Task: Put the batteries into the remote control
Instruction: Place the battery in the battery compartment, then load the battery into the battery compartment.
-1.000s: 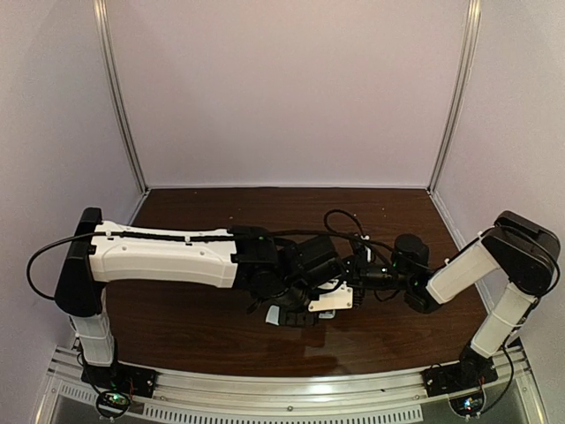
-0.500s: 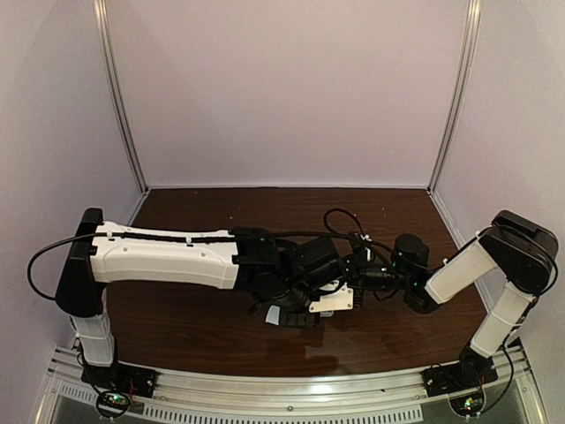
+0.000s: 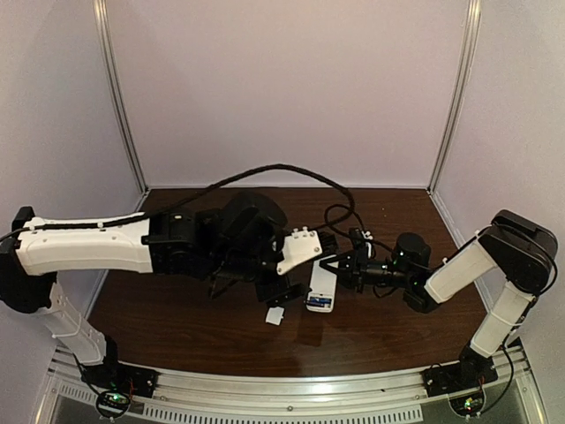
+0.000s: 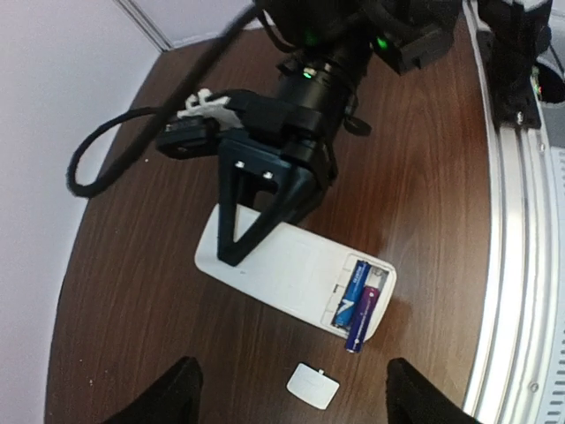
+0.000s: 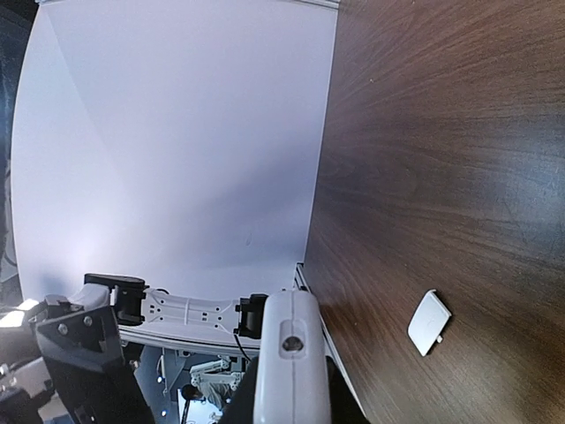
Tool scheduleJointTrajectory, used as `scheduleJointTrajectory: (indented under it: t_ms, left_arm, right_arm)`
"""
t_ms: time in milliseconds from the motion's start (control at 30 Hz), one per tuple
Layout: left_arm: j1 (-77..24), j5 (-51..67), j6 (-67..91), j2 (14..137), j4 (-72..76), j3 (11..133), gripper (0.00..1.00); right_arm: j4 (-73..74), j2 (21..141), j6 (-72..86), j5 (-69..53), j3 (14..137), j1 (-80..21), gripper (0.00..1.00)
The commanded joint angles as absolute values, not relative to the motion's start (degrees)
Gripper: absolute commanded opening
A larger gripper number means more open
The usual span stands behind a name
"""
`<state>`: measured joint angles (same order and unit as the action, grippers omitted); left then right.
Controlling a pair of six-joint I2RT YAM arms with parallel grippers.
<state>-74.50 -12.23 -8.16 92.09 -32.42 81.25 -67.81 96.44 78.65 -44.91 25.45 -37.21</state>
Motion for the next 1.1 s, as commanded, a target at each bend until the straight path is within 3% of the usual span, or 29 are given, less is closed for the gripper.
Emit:
scheduleJointTrajectory:
  t_ms: [0, 100, 233, 400, 567, 1067]
  left_arm:
    - [-66.7, -1.5, 4.9, 82.4, -17.7, 70.5, 0.75]
    - [-62.8, 1.8, 12.2, 78.1, -12.1, 63.0, 0.66]
    - [-63.0, -5.5, 16.7, 78.1, -12.1, 60.3, 0.4]
    - [-67.7, -21.6, 19.9, 83.0, -17.6, 63.4, 0.23]
    - [-70.0, -26.0, 23.4, 88.4, -20.0, 67.4, 0.18]
    - [-73.2, -27.6, 21.1, 97.2, -23.6, 76.6, 0.11]
  right_arm:
    - [-71.4, 95.3, 79.4, -44.7, 27.0, -36.5, 0.0]
    - [-70.3, 93.5, 79.5, -44.5, 27.3, -36.2, 0.0]
    - [-65.3, 90.5, 78.8, -42.7, 27.6, -36.1, 0.0]
    - [-49.9, 84.8, 74.1, -38.3, 29.3, -36.2, 0.0]
    - [-37.6, 81.2, 70.4, -35.2, 31.0, -36.3, 0.0]
    - [-44.1, 82.3, 75.6, -34.4, 28.6, -36.4, 0.0]
